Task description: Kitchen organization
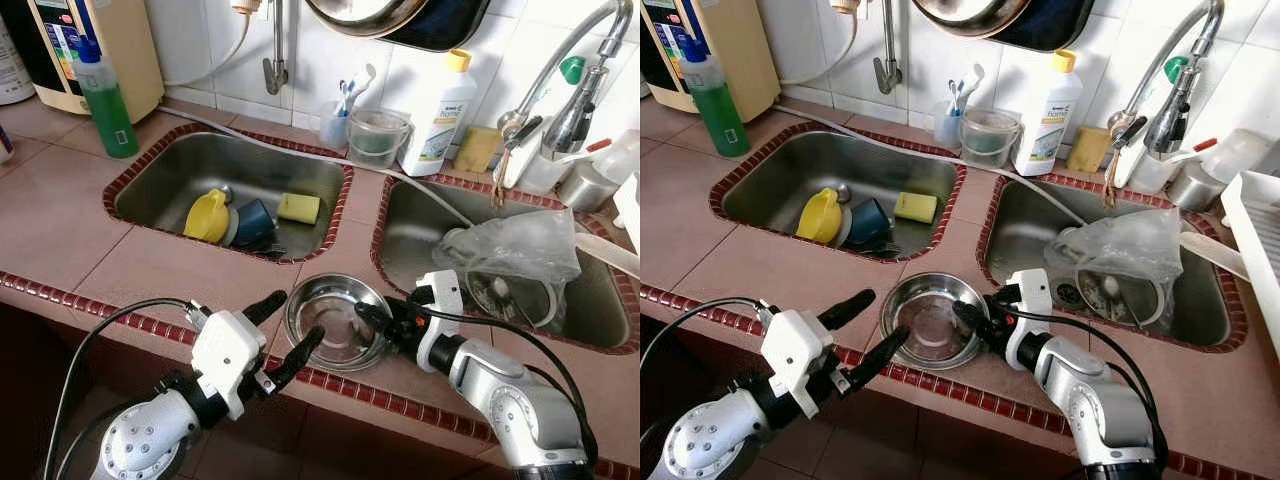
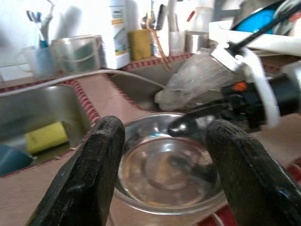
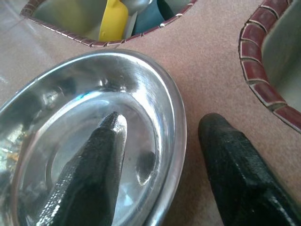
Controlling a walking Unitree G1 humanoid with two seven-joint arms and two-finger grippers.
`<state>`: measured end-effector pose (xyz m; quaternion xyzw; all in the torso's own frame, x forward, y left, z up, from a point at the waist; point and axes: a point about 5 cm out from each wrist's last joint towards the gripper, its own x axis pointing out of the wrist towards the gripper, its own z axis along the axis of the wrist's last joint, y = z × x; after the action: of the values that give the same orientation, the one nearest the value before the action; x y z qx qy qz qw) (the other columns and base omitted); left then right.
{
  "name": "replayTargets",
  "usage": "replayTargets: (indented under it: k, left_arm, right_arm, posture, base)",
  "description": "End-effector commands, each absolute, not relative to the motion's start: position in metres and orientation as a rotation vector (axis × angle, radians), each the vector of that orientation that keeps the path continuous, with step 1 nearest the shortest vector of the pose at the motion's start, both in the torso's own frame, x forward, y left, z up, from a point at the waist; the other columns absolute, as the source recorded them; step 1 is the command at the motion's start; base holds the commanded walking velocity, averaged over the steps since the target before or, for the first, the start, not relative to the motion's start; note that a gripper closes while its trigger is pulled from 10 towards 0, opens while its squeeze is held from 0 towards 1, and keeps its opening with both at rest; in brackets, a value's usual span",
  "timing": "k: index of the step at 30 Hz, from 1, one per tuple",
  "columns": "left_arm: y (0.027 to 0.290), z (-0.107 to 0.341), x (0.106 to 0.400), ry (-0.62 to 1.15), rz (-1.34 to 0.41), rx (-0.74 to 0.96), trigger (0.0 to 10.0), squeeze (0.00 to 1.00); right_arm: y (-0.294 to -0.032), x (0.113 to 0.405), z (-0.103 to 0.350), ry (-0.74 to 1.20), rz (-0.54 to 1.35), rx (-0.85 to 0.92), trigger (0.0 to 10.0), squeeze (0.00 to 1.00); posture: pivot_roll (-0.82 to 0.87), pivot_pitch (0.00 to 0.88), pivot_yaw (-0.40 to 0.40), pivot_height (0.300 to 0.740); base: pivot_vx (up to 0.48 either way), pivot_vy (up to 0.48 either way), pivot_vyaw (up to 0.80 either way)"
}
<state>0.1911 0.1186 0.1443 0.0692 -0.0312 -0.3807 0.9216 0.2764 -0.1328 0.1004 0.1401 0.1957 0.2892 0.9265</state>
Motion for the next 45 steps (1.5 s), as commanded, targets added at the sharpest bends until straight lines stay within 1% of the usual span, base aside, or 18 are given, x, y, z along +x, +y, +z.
replayTargets:
  k: [1, 42, 43, 44, 45]
  left_arm:
    - [0.1138, 0.146, 0.1853, -0.062, -0.822, 0.14, 10.0, 0.0]
    - [0.1099, 0.1451, 0.1806, -0.037, -0.839, 0.123, 10.0, 0.0]
    - [0.1101, 0.145, 0.1805, -0.035, -0.839, 0.123, 10.0, 0.0]
    - [0.1102, 0.1449, 0.1805, -0.035, -0.839, 0.122, 10.0, 0.0]
    - [0.1102, 0.145, 0.1805, -0.033, -0.84, 0.122, 10.0, 0.0]
  right_arm:
    - [-0.1379, 0.279, 0.1016, 0.399, 0.567, 0.308, 0.0, 0.0]
    - [-0.1421, 0.2812, 0.1037, 0.386, 0.549, 0.29, 0.0, 0.0]
    - [-0.1423, 0.2817, 0.1038, 0.383, 0.545, 0.284, 3.8, 0.0]
    - [-0.1424, 0.2821, 0.104, 0.381, 0.542, 0.279, 3.8, 0.0]
    - [-0.1427, 0.2832, 0.1045, 0.375, 0.534, 0.279, 10.0, 0.0]
  posture:
    - [0.02, 0.078, -0.084, 0.74]
    - [0.02, 0.083, -0.086, 0.74]
    - [0.02, 0.082, -0.084, 0.74]
    - [0.02, 0.082, -0.084, 0.74]
    - [0.02, 0.082, -0.084, 0.74]
  base:
    - [0.0, 0.0, 0.0]
    - [0.0, 0.0, 0.0]
    - [0.0, 0.0, 0.0]
    - [0.0, 0.0, 0.0]
    - [0.0, 0.0, 0.0]
